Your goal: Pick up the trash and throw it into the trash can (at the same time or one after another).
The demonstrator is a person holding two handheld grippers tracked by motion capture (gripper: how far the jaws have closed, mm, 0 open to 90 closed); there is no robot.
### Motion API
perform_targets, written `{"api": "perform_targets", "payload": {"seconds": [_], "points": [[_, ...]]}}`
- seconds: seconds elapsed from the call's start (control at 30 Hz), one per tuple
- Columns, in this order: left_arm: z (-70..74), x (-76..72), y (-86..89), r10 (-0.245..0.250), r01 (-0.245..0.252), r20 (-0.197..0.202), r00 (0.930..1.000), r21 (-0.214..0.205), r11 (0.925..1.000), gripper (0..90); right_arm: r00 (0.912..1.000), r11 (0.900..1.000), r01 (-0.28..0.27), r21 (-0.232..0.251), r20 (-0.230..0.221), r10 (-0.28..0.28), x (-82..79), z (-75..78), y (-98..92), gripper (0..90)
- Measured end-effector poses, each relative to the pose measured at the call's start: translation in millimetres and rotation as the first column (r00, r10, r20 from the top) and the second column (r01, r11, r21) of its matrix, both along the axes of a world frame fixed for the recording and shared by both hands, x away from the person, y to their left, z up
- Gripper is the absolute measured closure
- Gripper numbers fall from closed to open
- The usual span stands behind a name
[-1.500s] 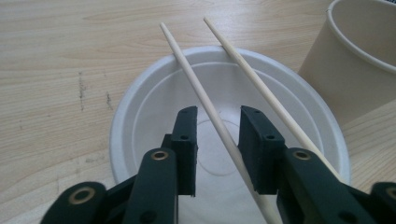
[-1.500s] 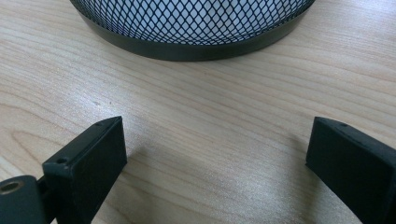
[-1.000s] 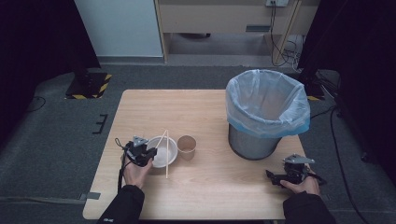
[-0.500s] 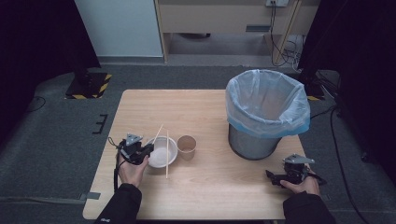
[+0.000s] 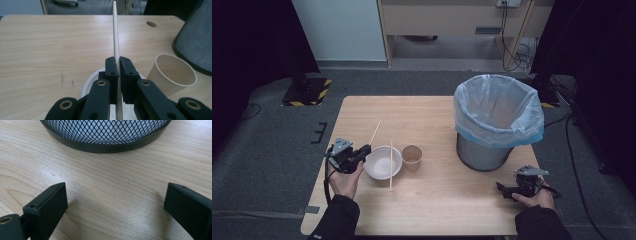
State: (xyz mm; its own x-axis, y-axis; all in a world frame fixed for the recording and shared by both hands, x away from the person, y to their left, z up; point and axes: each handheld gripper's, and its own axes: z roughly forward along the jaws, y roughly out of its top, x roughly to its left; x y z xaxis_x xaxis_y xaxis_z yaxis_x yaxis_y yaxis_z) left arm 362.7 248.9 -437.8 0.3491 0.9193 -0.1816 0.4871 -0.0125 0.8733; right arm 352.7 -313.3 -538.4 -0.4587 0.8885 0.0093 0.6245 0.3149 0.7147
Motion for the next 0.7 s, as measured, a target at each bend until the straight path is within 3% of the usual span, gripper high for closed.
{"api": "perform_targets", "payload": {"seconds": [0.3,0.7], "points": [[24.3,-6.9,0.5,-0.012,0.013,0.08,0.9967,-0.019,0.9997,85.3,1.0,1.0,0.0,0.0,0.0,0.0,0.0,0.0,0.0,5.3],[61.9,-12.9,-4.8,-0.034,0.049,0.197,0.9799,-0.071,0.9963,85.3,1.0,1.0,-0.003,-0.001,0.0,0.003,-0.1,-0.1,0.5,4.9]]}}
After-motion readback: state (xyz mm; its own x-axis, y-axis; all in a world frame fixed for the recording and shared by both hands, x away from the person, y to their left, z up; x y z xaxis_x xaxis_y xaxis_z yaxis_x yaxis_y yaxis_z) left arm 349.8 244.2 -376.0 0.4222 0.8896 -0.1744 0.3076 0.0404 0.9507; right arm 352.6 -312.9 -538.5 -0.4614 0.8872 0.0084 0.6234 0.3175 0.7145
